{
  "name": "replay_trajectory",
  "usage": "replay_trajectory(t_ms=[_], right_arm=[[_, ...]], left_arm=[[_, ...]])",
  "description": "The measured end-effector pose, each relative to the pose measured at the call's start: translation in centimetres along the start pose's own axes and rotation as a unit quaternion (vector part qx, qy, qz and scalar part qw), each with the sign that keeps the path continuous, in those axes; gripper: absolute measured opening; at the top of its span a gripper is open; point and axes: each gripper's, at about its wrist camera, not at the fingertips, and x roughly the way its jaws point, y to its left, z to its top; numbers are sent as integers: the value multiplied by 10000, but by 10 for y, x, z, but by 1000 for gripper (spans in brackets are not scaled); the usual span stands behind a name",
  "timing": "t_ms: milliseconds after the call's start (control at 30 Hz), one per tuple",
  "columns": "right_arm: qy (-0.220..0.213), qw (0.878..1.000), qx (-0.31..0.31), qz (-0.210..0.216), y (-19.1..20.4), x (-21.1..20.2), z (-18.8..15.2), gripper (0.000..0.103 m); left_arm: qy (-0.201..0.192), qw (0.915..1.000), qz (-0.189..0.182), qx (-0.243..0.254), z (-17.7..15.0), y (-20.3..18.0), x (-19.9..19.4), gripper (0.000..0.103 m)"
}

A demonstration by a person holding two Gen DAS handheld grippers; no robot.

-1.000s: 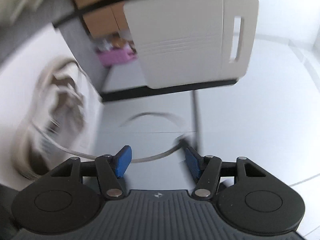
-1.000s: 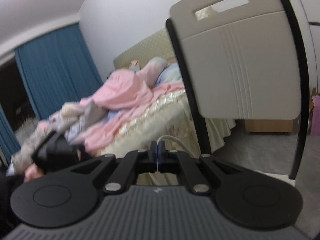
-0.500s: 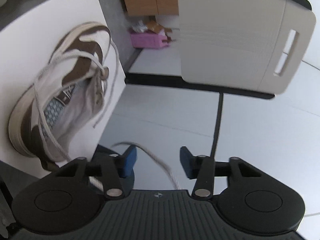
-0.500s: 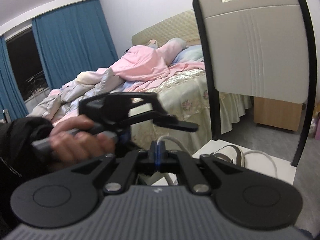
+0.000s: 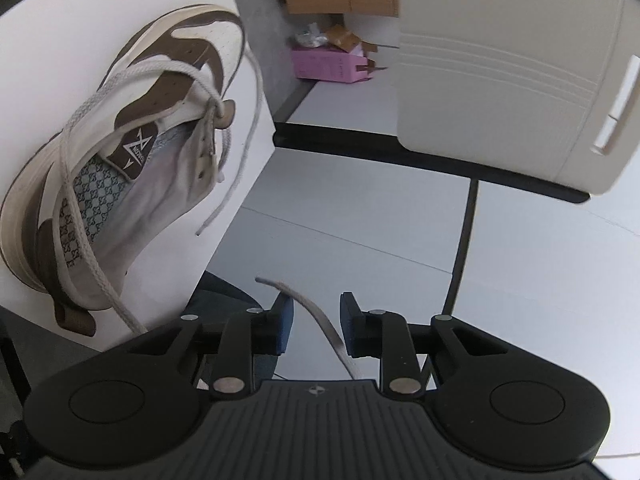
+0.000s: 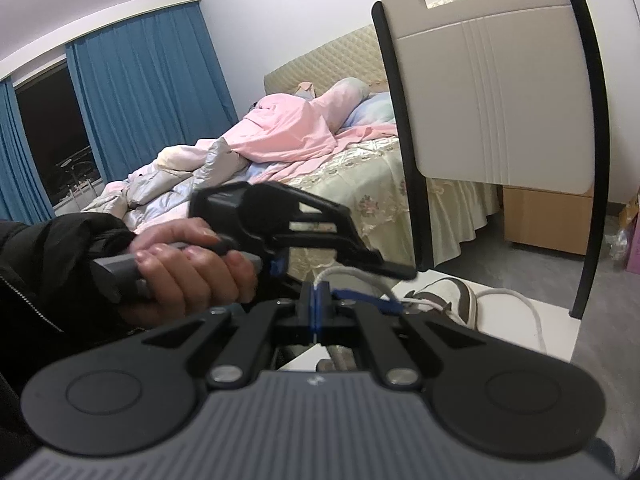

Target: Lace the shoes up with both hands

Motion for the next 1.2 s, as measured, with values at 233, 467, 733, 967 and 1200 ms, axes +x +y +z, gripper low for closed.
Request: replay_trajectory(t_ms=[233, 467, 733, 967, 1200], right_arm=[[120, 9999, -15, 0, -4, -11, -1, 2], [230, 9986, 299, -369, -20, -17, 0, 4], [854, 9932, -4, -796, -53, -15, 11, 32], [2786, 9314, -2150, -932, -92, 59, -5, 32], [4050, 7907, -4583, -262, -114, 111, -53, 32]], left_arm=[[-226, 9997, -6, -69, 4, -4, 10, 3], [-605, 9966, 294, 473, 9, -20, 10, 3], [-1103, 9761, 1033, 1559, 22, -34, -25, 3], [-1373, 9591, 1426, 2022, 24, -25, -60, 3], [-1620, 9466, 1657, 2242, 16, -18, -74, 3]])
